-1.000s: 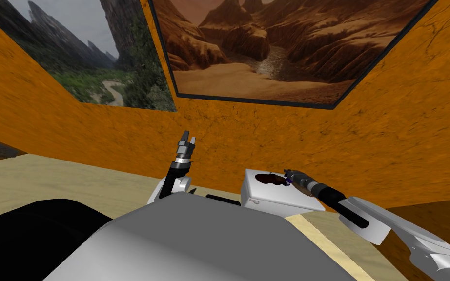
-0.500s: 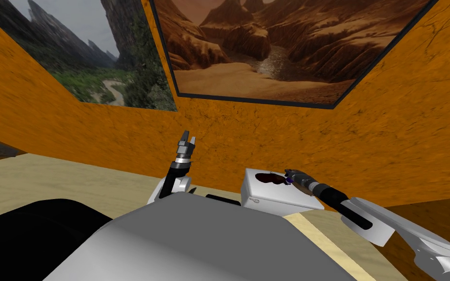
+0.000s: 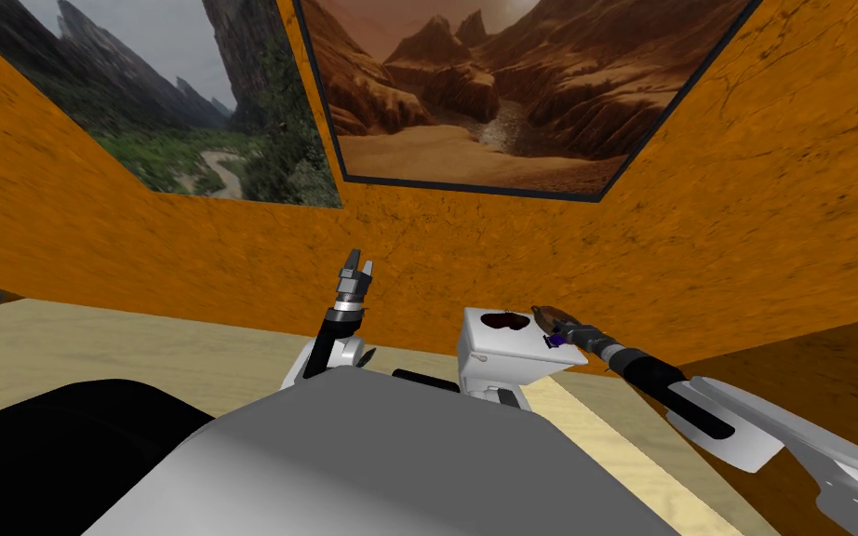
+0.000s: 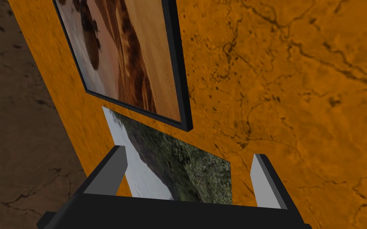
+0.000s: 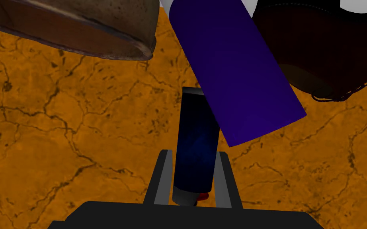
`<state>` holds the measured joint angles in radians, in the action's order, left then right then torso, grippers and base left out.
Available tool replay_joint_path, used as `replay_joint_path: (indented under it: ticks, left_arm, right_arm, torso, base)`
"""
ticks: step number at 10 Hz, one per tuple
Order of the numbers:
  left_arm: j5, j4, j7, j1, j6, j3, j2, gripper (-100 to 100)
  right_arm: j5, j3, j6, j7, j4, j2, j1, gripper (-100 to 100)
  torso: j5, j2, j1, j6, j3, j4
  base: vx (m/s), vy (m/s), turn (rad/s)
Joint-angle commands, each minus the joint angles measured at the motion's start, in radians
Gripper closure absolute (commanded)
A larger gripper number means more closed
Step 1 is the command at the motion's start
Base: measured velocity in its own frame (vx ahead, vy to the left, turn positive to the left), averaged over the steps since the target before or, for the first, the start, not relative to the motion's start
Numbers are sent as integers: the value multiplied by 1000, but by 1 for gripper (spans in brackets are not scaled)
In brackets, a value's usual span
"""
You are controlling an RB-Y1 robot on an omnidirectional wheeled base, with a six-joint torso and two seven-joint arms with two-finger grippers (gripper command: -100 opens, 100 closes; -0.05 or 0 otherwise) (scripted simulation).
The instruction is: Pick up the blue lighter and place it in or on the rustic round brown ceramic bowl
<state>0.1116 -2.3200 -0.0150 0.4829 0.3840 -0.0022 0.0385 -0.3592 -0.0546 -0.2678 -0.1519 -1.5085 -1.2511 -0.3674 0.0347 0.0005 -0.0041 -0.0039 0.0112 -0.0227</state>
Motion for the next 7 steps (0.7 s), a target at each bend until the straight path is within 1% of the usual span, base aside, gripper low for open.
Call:
replay_joint_path:
  ticks: [1,2,3,4,6,7]
  left_arm:
    - [0,0,0,0,0,0,0,0]
    - [0,0,0,0,0,0,0,0]
    - [0,0,0,0,0,0,0,0]
    - [0,0,0,0,0,0,0,0]
    - [0,0,0,0,0,0,0,0]
    - [0,0,0,0,0,0,0,0]
  right_arm:
    - [-7,29,7,-10,-6,-5,-8,100]
    - [-13,50,5,-14,1,-6,-4,100]
    - [-15,56,7,-15,3,-9,2,100]
    - [-19,64,26,-17,11,-25,19,100]
    - [-22,68,72,-22,27,-62,49,100]
    - [-22,68,83,-23,31,-70,56,100]
  torso:
    - [0,0,0,0,0,0]
    - [0,-2,1,0,1,0]
    - [-1,-4,0,0,2,0]
    - [-1,-10,2,-2,5,-1]
    - [-3,-15,4,-1,8,-2]
    - [-2,-14,4,-1,8,-2]
  base:
    - [-117,-20,-84]
    - [-75,-37,-122]
    - [6,5,-34]
    - [41,11,-133]
    - [49,13,-159]
    - [15,4,-50]
